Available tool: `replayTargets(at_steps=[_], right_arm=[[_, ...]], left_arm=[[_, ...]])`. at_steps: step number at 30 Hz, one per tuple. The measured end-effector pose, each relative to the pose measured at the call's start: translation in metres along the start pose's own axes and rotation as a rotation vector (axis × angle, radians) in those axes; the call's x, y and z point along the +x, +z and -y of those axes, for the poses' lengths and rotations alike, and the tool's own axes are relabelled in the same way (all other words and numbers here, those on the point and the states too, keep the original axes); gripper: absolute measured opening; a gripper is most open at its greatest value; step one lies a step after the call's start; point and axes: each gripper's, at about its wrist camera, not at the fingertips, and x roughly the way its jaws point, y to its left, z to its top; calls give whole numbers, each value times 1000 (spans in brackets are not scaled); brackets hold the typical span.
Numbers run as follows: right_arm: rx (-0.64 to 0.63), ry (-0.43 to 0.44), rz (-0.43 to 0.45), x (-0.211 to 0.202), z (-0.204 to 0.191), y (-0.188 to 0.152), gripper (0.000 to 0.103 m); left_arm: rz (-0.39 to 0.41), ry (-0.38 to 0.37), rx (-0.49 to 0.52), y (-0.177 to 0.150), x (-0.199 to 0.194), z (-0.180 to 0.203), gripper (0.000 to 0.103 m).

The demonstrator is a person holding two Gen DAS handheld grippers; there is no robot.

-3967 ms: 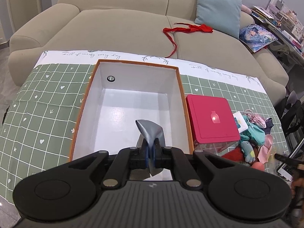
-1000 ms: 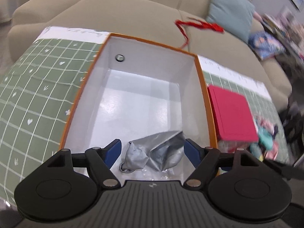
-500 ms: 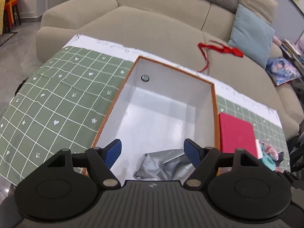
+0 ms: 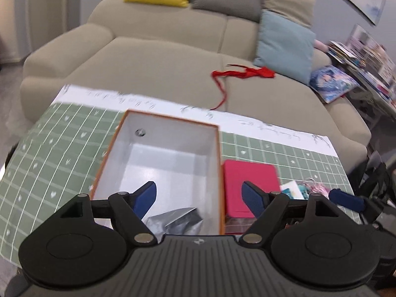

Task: Organize soft objects
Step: 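Withdraw both tools from the white box back toward the soft items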

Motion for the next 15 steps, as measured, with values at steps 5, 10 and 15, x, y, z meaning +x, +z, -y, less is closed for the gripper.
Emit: replayTargets(at_steps=[5,10,15], right_arm=[[29,-46,15,-17,35,-6,100],[28,-140,13,-24,64,-21,100],[67,-155,-7,-23,100,-43,100]], left_arm=[[29,-35,70,-5,-7,35,92],[101,-8,91,-16,-6,65,92],[160,-42,126,-33,0,93,92]])
